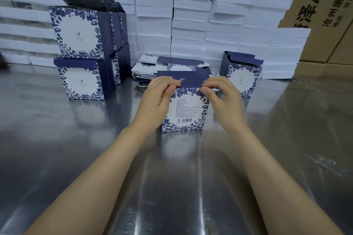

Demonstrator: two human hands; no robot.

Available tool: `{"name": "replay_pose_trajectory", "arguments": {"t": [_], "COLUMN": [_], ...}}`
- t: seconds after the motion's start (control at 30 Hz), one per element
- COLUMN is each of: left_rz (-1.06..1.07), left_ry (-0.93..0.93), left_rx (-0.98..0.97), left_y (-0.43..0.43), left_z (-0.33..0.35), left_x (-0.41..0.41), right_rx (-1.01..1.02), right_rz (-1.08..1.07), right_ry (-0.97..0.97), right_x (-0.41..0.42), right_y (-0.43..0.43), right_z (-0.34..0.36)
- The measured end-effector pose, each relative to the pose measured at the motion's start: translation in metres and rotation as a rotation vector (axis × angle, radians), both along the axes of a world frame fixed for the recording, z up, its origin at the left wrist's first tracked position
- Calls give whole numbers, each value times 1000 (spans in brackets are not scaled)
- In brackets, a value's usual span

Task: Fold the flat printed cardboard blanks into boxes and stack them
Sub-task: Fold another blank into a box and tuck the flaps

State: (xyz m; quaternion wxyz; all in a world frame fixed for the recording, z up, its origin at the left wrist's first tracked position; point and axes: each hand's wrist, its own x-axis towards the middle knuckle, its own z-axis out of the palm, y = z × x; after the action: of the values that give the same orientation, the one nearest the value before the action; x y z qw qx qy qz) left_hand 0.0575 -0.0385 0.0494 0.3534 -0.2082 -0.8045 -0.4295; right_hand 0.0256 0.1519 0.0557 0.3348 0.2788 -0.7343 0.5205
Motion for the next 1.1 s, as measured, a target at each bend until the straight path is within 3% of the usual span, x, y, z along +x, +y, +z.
{"name": "replay_pose_trajectory", "arguments": {"t": [0.17,0.3,0.53,0.73,0.83,0.9,1.0,1.1], "left_rz": [-63,-150,-180,-293,-341,-179,202,223], "left_ry": [-61,-104,-118,-194,-217,-162,12,-5], "left_rx": [97,215,283,312,423,402,349,373], "left_y": [-3,-4,-4,-15,-17,-16,-15,-17], "left_z": [-3,-1,3,12,14,10,5,6], "left_x": [-2,1,1,2,2,0,-4,-5], "right_rx": [-7,-92,-138,-415,-158,44,179,210], "right_rz": [-63,30,-81,-106,-145,-123,-110,-266], "right_ry": [32,-47,11,-43,53,114,167,226], "right_x": [-3,-5,-7,-8,-8,-6,-1,3], "right_y": [-2,6,-10,-2,4,0,-11,-21], "right_z": [-2,-4,-12,-14,-17,-19,-18,-17]}}
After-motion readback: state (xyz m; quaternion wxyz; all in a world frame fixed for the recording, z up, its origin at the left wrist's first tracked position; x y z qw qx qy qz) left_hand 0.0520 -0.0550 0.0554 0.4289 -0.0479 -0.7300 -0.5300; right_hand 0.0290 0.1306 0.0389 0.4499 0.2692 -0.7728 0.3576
